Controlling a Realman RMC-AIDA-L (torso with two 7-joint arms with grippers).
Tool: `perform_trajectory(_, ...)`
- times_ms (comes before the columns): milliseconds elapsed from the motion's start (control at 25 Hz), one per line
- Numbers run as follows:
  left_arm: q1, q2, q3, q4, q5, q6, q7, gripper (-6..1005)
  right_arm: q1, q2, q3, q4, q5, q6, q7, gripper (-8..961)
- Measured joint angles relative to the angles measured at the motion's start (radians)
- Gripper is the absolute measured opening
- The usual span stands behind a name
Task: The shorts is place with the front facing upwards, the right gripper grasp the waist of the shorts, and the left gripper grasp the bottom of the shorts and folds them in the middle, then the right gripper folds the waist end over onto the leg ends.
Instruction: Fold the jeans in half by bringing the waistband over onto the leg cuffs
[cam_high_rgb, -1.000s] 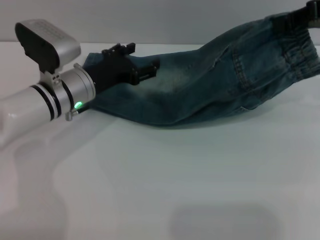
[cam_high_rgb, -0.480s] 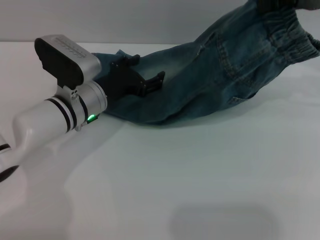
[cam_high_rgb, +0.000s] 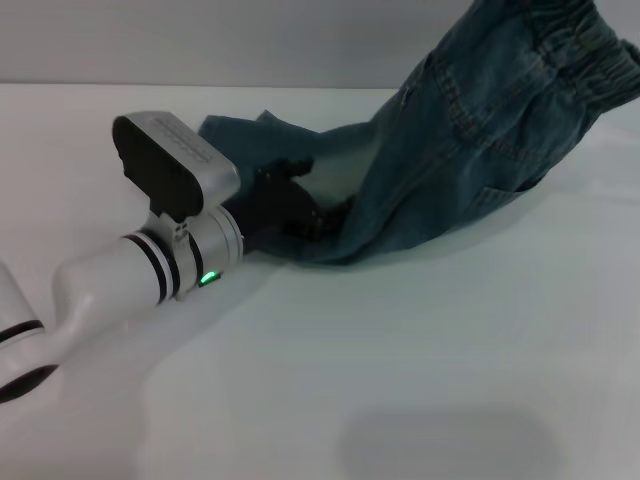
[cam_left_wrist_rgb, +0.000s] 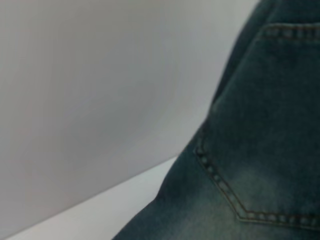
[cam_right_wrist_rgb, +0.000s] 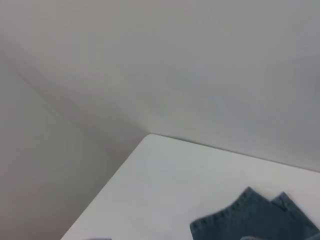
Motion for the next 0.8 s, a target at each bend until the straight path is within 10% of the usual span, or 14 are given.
perform_trajectory(800,-0.014,0.000,-0.070,-0.111,0.149,0.090,-0.006,834,0.034,0.007,-0.006,0.024,0.032,0.041,0.000,36)
